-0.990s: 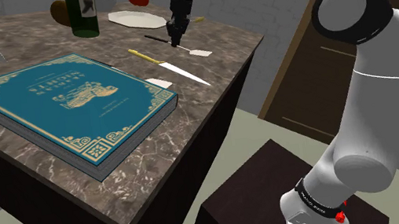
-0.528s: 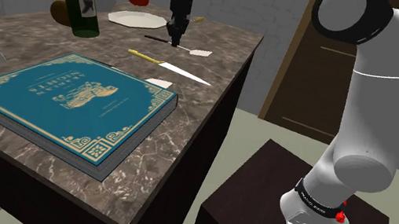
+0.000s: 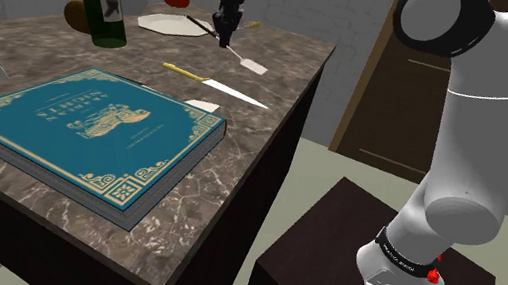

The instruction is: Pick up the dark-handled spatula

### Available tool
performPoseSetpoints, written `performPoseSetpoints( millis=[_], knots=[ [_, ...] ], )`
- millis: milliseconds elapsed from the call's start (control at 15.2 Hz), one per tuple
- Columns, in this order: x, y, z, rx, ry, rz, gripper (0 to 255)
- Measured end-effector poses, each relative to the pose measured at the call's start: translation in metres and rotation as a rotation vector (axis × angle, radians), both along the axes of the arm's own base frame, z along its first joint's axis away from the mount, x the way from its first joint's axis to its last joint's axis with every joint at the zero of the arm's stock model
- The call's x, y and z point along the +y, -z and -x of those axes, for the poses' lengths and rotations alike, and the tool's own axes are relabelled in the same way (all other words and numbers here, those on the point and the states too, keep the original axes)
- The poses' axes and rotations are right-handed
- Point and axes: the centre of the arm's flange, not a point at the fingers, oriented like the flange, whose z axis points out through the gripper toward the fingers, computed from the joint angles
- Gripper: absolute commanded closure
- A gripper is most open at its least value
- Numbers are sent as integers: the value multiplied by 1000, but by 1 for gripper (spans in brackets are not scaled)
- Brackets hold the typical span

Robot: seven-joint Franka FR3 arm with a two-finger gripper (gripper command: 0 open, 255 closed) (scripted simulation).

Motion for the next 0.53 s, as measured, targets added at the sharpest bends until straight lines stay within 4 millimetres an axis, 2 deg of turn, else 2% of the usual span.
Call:
performPoseSetpoints(
  millis=[528],
  knots=[
    [0, -40, 1, 0, 0, 0, 255]
  ],
)
